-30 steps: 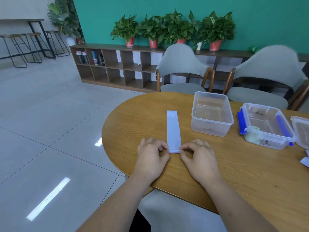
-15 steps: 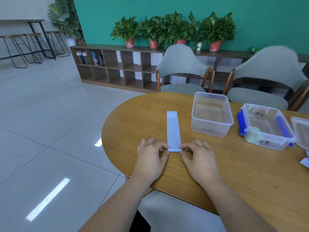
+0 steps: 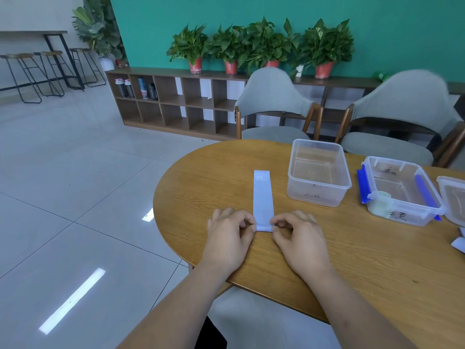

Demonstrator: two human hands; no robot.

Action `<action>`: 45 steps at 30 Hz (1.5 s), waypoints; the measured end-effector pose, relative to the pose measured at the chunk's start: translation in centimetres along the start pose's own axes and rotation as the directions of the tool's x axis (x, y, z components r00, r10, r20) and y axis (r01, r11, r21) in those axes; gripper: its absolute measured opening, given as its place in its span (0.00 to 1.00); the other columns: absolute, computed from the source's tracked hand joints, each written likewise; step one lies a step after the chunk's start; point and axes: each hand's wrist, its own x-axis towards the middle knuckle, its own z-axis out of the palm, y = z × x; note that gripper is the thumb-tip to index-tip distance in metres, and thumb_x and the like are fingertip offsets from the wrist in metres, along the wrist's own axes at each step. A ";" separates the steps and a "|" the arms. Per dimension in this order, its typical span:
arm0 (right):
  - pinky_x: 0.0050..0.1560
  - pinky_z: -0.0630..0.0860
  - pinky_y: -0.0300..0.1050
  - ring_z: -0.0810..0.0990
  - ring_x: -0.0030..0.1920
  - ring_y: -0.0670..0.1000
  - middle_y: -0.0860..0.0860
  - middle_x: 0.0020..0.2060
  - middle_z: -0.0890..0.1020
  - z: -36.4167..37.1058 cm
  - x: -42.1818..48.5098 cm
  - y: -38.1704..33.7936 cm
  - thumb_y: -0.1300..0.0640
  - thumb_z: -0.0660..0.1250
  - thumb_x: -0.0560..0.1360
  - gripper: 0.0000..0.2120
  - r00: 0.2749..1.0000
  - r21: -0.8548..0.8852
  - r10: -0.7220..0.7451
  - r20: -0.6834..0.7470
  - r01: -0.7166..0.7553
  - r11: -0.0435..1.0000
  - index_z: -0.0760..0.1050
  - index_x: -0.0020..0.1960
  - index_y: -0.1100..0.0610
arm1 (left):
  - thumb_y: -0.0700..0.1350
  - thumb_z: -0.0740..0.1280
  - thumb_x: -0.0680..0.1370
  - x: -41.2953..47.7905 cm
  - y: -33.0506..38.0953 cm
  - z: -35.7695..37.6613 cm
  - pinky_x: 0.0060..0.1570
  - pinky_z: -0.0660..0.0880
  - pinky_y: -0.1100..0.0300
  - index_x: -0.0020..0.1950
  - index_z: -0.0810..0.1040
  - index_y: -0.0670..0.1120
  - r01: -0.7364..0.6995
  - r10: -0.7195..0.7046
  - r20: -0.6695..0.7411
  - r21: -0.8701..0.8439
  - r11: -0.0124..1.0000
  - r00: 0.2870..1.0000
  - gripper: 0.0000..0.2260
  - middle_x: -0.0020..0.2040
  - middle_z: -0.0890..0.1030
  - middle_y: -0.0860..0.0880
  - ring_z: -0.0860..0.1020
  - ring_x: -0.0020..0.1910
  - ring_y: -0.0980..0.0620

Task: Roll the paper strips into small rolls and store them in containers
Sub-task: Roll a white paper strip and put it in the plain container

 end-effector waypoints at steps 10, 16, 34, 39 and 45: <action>0.52 0.79 0.53 0.75 0.49 0.45 0.37 0.41 0.80 -0.1 -0.2 -0.2 0.54 0.76 0.73 0.10 0.998 -0.076 -0.061 0.012 0.062 0.995 0.85 0.54 0.44 | 0.54 0.71 0.80 0.1 -0.2 0.1 0.52 0.62 0.58 0.59 0.84 0.60 -0.055 0.052 0.040 0.078 0.995 0.998 0.08 0.46 0.74 0.62 0.67 0.54 0.57; 0.53 0.78 0.53 0.76 0.48 0.44 0.36 0.39 0.79 -0.2 -0.2 -0.3 0.53 0.74 0.74 0.08 0.999 -0.045 -0.040 0.011 0.040 0.998 0.85 0.51 0.43 | 0.55 0.69 0.81 0.1 -0.2 0.3 0.52 0.62 0.58 0.56 0.84 0.59 -0.061 0.058 0.038 0.077 0.995 0.998 0.06 0.46 0.74 0.62 0.68 0.54 0.56; 0.52 0.78 0.52 0.75 0.48 0.44 0.36 0.40 0.78 -0.4 -0.3 -0.5 0.53 0.75 0.73 0.09 0.998 -0.069 -0.064 0.010 0.065 0.995 0.83 0.51 0.42 | 0.43 0.74 0.78 0.1 -0.4 0.1 0.55 0.68 0.73 0.56 0.86 0.53 -0.107 0.109 0.015 -0.076 0.991 0.994 0.09 0.48 0.84 0.61 0.74 0.56 0.63; 0.51 0.78 0.52 0.76 0.47 0.44 0.35 0.39 0.78 -0.3 -0.3 -0.4 0.53 0.75 0.73 0.08 0.998 -0.059 -0.058 0.012 0.058 0.997 0.85 0.51 0.42 | 0.44 0.75 0.78 0.0 -0.2 -0.1 0.56 0.70 0.71 0.57 0.86 0.54 -0.088 0.092 0.033 -0.097 0.991 0.995 0.09 0.45 0.83 0.63 0.74 0.56 0.63; 0.51 0.77 0.52 0.76 0.47 0.46 0.37 0.39 0.79 -0.1 -0.3 -0.4 0.52 0.74 0.74 0.07 0.998 -0.071 -0.058 -0.003 0.058 0.996 0.85 0.50 0.43 | 0.45 0.74 0.78 0.0 -0.3 0.0 0.54 0.69 0.73 0.54 0.86 0.53 -0.102 0.105 0.036 -0.072 0.992 0.994 0.06 0.46 0.82 0.61 0.73 0.55 0.62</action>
